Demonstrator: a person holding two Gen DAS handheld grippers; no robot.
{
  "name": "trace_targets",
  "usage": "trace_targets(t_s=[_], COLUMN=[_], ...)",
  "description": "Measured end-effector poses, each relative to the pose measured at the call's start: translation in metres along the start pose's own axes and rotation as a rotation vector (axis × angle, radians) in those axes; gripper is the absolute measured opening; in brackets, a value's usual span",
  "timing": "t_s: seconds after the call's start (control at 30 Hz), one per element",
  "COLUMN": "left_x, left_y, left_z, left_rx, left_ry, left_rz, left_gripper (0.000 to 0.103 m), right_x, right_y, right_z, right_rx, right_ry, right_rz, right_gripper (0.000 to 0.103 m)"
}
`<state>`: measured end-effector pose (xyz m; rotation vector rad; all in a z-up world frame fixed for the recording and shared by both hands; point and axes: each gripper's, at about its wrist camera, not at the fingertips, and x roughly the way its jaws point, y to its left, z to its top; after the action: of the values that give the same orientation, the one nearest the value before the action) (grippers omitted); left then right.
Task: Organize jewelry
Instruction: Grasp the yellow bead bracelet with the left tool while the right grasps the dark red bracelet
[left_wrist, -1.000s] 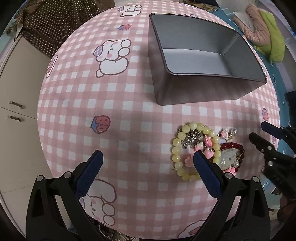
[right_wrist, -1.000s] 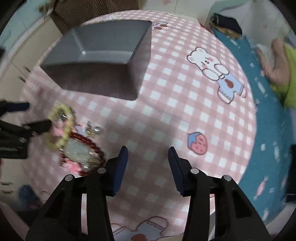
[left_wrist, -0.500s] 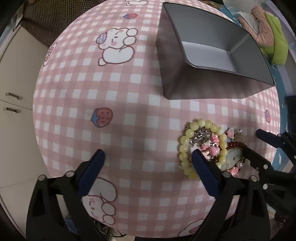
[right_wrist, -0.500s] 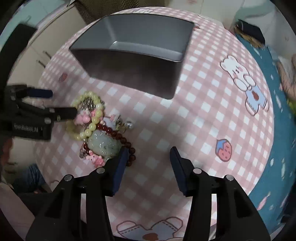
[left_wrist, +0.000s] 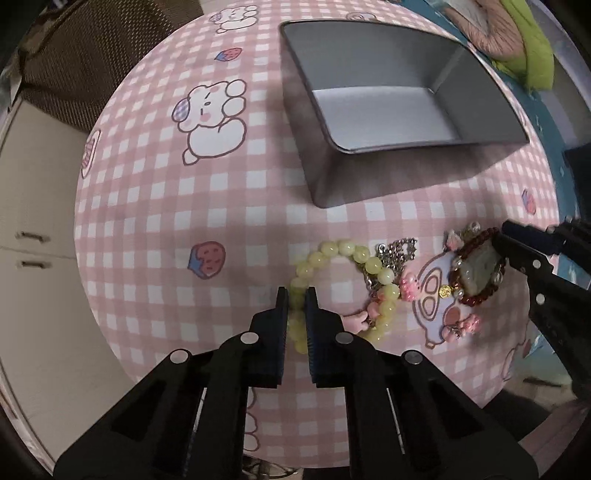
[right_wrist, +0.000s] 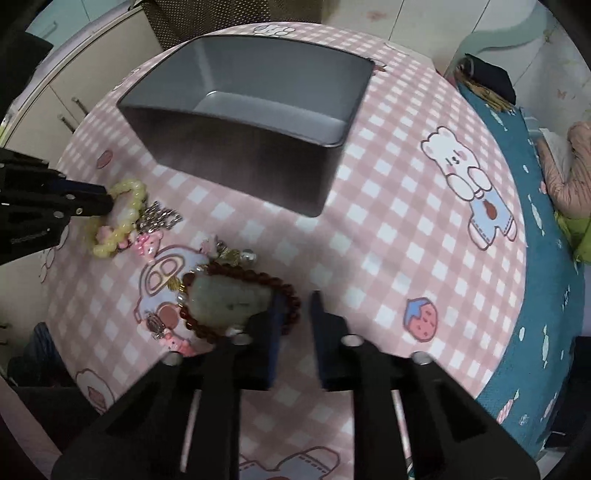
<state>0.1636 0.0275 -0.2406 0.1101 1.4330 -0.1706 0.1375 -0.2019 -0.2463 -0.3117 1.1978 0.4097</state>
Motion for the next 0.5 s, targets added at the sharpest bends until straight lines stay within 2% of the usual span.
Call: trace_targets(t_s=[0.23,0.33,0.5], left_x=[-0.018,-0.028,-0.054], left_y=[0.016,0.019,0.02], left_z=[0.004,0.005,0.0], left_rx=[-0.083,-0.088,-0.1], left_ry=[-0.034,-0.057,-0.11], left_rz=[-0.134,-0.15,-0.191], left_gripper=[0.009,0.009,0.009], right_x=[-0.008,-0.022,-0.052], right_y=[-0.018,-0.026,-0.017], right_z=[0.012,0.017,0.021], right_rx=[0.076,0.112,0.123], right_ry=[-0.037,-0.074,-0.136], right_rz=[0.034,0.052,0.077], right_gripper=[0.006,0.006,0.006])
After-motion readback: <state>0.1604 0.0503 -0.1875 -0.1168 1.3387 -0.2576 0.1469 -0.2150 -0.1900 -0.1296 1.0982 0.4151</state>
